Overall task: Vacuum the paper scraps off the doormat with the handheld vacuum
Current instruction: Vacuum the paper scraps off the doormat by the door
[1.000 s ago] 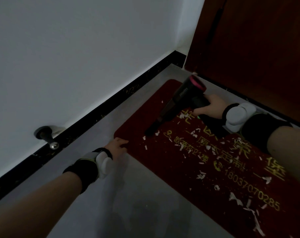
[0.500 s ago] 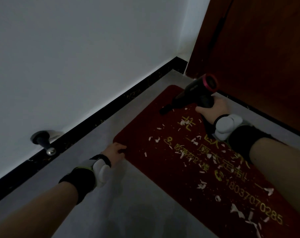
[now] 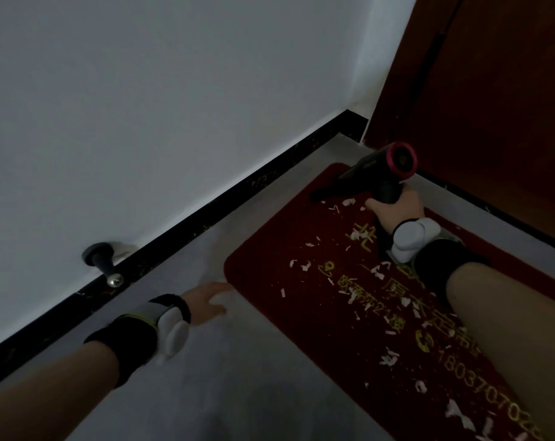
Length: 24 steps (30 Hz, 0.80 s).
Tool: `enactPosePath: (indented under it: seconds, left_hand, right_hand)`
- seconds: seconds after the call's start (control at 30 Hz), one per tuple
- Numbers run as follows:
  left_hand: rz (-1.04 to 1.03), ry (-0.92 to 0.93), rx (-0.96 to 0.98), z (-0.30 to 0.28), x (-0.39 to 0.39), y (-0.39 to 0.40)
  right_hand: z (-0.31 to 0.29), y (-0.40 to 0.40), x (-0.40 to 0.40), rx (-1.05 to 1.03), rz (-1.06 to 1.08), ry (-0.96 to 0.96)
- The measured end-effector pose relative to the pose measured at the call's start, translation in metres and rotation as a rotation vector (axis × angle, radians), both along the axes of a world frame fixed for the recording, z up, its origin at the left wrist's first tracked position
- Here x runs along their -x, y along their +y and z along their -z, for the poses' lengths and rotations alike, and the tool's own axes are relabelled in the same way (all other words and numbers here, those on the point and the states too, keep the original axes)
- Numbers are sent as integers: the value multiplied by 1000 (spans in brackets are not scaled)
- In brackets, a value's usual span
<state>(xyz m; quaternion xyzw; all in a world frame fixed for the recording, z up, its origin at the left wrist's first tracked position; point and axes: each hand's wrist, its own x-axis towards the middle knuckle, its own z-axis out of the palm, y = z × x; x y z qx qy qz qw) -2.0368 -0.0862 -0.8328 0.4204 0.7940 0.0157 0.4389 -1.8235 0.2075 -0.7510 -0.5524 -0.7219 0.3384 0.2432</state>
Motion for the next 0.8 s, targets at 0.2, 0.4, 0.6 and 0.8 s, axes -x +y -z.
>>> enactPosePath:
  seconds: [0.2,0.4,0.6,0.8]
  left_hand:
    - [-38,32,7,-4,3,-12]
    - [-109,-25,-85,-12,-12,1]
    - [-181,-91,-193,-15,-8,22]
    - [-85,-35,-235,-7,-6,23]
  right_hand:
    - [-19,-6,-5,98,-166,-43]
    - [-11,-19,10,-2,-70,-24]
    - [2,-19,29,6,122,-2]
    - [11,-17,32,-116,-63,-62]
